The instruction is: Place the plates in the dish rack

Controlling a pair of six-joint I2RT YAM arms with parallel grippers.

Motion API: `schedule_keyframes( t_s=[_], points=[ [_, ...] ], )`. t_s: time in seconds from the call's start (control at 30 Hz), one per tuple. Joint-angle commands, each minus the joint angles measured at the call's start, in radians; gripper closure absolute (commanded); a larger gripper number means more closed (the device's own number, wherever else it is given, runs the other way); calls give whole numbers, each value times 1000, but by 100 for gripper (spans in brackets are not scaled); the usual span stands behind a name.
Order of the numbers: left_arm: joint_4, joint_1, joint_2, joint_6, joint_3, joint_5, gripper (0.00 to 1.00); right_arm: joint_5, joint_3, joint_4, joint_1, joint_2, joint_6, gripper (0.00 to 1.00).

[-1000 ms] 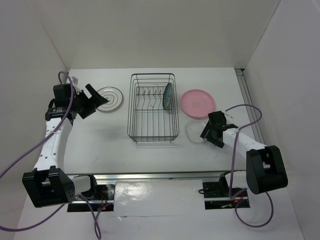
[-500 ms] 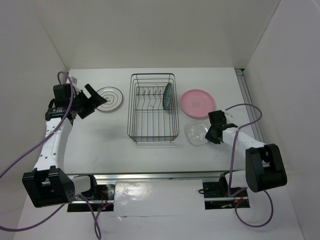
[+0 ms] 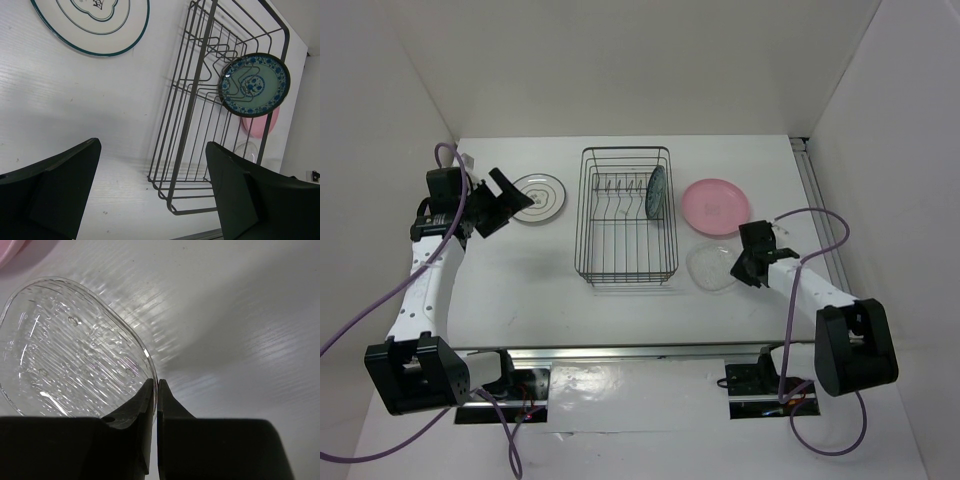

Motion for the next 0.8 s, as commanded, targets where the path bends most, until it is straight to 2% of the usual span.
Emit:
schedule_keyframes(
  t_s=[0.0,0.13,0.43,0.63,0.77],
  points=[
    [18,4,-3,-7,19,4,0,66,10,-81,-5,-29,21,100],
    [18,4,-3,-7,19,4,0,109,27,-116,-5,-117,39,100],
    [18,4,-13,-7,19,-5,0,258,236,-325,4,-258,16,100],
    [18,4,-13,-7,19,-14,0,483,444,-449,56,-240,-11,100],
    [18,4,23,13,28,-4,0,556,590,-474,131,-200,-83,100]
  ],
)
